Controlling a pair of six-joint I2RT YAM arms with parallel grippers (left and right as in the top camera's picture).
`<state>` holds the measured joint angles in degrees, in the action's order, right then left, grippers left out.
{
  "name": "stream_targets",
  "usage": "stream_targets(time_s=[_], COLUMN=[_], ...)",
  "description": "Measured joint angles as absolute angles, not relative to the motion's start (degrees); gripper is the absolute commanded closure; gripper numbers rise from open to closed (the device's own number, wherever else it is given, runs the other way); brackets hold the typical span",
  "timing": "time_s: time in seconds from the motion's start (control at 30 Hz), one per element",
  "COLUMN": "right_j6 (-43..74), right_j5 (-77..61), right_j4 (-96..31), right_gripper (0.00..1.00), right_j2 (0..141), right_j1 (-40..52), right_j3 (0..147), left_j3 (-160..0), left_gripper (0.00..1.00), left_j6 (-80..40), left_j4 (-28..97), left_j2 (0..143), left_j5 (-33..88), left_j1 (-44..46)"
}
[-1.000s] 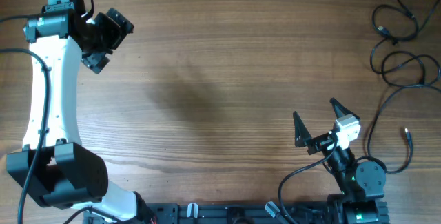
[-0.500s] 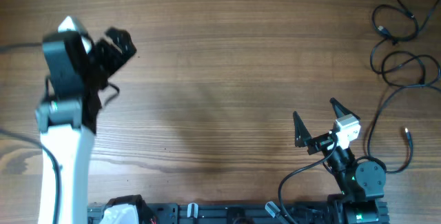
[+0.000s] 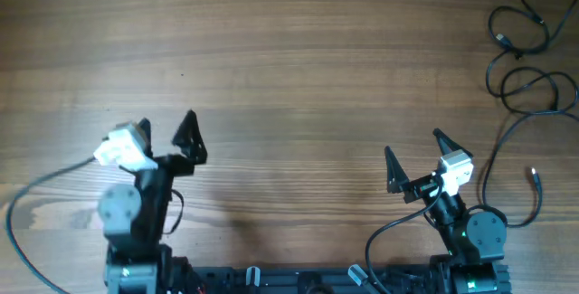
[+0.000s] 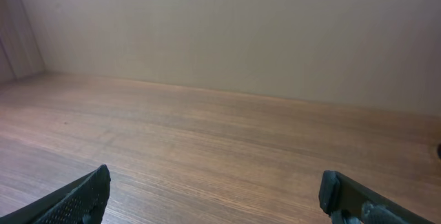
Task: Untangle cables
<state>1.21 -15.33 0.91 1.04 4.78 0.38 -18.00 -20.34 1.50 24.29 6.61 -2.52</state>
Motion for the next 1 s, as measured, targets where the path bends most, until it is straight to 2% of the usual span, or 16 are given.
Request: stream_targets(time_s=[0.2, 0.4, 0.5, 1.0], right_j6=[1.2, 1.2, 1.2, 1.2], right_j5=[-15.3, -15.3, -15.3, -15.3], right_j4=[0.9, 0.9, 0.9, 0.9], right_gripper=[0.0, 0.0, 0.0, 0.0], right_j2=[1.1, 1.1, 1.1, 1.1], right_j1=[4.8, 4.8, 4.8, 4.8], right_j3=[0.4, 0.4, 0.4, 0.4], left_j3=[-6.5, -1.5, -0.9, -0.7], left_gripper=[0.0, 0.0, 0.0, 0.0], left_j6=[-17.8, -17.8, -17.8, -17.6], left_j4=[-2.6, -3.0, 1.3, 3.7], left_j2=[10.0, 3.9, 1.3, 0.8], left_j5=[-1.0, -4.7, -4.9, -4.9], left_j1=[0.3, 0.4, 0.4, 0.4])
